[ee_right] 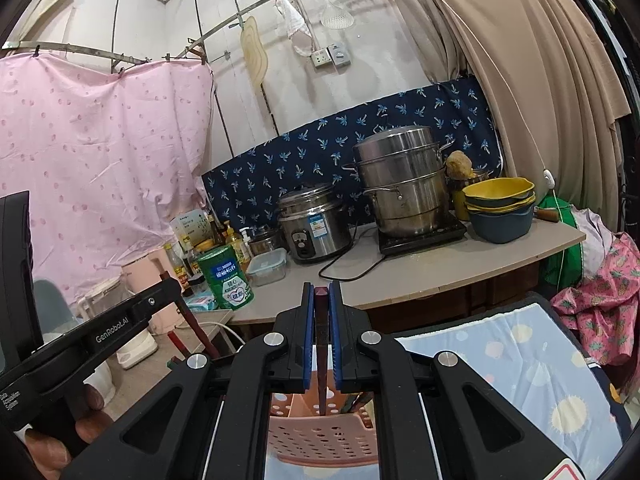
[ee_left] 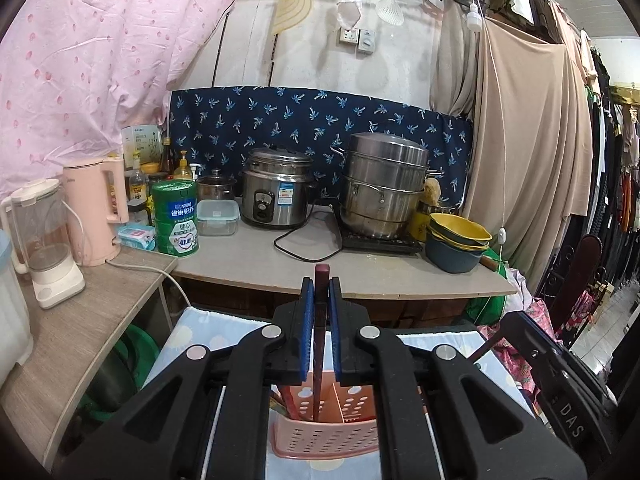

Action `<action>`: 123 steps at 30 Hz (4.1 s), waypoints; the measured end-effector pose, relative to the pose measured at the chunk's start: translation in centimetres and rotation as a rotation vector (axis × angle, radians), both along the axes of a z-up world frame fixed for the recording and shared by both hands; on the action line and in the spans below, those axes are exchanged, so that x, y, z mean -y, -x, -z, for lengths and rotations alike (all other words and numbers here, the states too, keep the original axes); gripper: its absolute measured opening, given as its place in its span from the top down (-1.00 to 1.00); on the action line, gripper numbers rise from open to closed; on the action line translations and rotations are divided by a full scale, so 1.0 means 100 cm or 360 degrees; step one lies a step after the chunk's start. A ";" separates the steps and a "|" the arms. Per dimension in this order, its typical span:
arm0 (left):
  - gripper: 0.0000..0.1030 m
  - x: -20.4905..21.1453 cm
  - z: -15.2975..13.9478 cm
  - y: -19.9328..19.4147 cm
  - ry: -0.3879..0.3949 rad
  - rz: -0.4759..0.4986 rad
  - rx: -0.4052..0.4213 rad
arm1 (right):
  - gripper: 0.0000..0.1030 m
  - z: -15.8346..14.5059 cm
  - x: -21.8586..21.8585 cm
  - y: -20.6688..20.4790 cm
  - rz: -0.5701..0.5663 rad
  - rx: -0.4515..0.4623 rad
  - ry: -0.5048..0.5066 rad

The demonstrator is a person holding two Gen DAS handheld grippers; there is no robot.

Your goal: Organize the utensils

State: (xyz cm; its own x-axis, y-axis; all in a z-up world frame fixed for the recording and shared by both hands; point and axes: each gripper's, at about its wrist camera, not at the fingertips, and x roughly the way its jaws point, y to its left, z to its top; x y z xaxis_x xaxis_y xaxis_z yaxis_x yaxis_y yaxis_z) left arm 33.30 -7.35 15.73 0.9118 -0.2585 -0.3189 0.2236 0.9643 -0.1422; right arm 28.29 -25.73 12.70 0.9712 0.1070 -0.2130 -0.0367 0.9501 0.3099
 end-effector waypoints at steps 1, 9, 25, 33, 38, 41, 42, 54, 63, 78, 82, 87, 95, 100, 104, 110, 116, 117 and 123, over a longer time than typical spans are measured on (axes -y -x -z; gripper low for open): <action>0.85 0.000 0.001 0.001 -0.0002 0.0002 0.0000 | 0.85 0.001 -0.001 0.000 -0.0004 -0.0006 0.0001; 0.85 0.000 0.004 0.004 -0.0005 -0.0007 -0.0005 | 0.84 0.006 -0.006 0.001 -0.0036 -0.0036 0.0016; 0.51 -0.007 0.008 0.036 -0.0051 -0.0029 -0.0041 | 0.81 0.009 -0.014 0.033 -0.0068 -0.0054 0.0023; 0.51 -0.008 0.011 0.057 -0.0064 -0.0018 -0.0083 | 0.81 0.017 -0.020 0.057 -0.0079 -0.0090 0.0003; 0.50 -0.008 0.017 0.072 -0.0069 -0.0001 -0.0123 | 0.81 0.025 -0.023 0.073 -0.0091 -0.0126 0.0001; 0.50 -0.008 0.024 0.081 -0.0076 0.0015 -0.0145 | 0.81 0.032 -0.024 0.083 -0.0096 -0.0155 -0.0002; 0.50 -0.008 0.026 0.083 -0.0078 0.0020 -0.0157 | 0.81 0.035 -0.024 0.085 -0.0099 -0.0166 -0.0004; 0.50 -0.017 0.071 0.125 -0.0095 0.0032 -0.0304 | 0.81 0.074 -0.029 0.126 -0.0100 -0.0335 0.0022; 0.49 -0.029 0.119 0.157 -0.0130 0.0014 -0.0464 | 0.81 0.118 -0.035 0.164 -0.0137 -0.0510 0.0019; 0.49 -0.044 0.198 0.204 -0.0099 -0.0001 -0.0793 | 0.81 0.191 -0.055 0.227 -0.0218 -0.0798 0.0036; 0.48 -0.046 0.209 0.215 -0.0090 0.0001 -0.0846 | 0.81 0.203 -0.062 0.237 -0.0215 -0.0834 0.0077; 0.21 -0.044 0.216 0.227 -0.0108 0.0013 -0.0856 | 0.69 0.211 -0.066 0.242 -0.0212 -0.0857 0.0081; -0.02 -0.041 0.223 0.234 -0.0108 0.0020 -0.0876 | 0.62 0.218 -0.067 0.241 -0.0204 -0.0881 0.0105; -0.14 -0.037 0.221 0.234 -0.0111 0.0029 -0.0869 | 0.68 0.223 -0.069 0.242 -0.0199 -0.0884 0.0144; -0.19 -0.031 0.221 0.233 -0.0111 0.0050 -0.0869 | 0.85 0.223 -0.067 0.243 -0.0177 -0.0870 0.0180; -0.21 -0.013 0.223 0.230 -0.0131 0.0104 -0.0872 | 0.86 0.224 -0.055 0.245 -0.0124 -0.0869 0.0145; -0.21 0.003 0.230 0.225 -0.0147 0.0141 -0.0895 | 0.86 0.226 -0.042 0.246 -0.0086 -0.0869 0.0103; -0.21 0.006 0.231 0.225 -0.0154 0.0141 -0.0894 | 0.86 0.226 -0.041 0.246 -0.0084 -0.0869 0.0099; -0.20 0.017 0.233 0.220 -0.0203 0.0140 -0.0863 | 0.86 0.226 -0.039 0.245 -0.0082 -0.0868 0.0090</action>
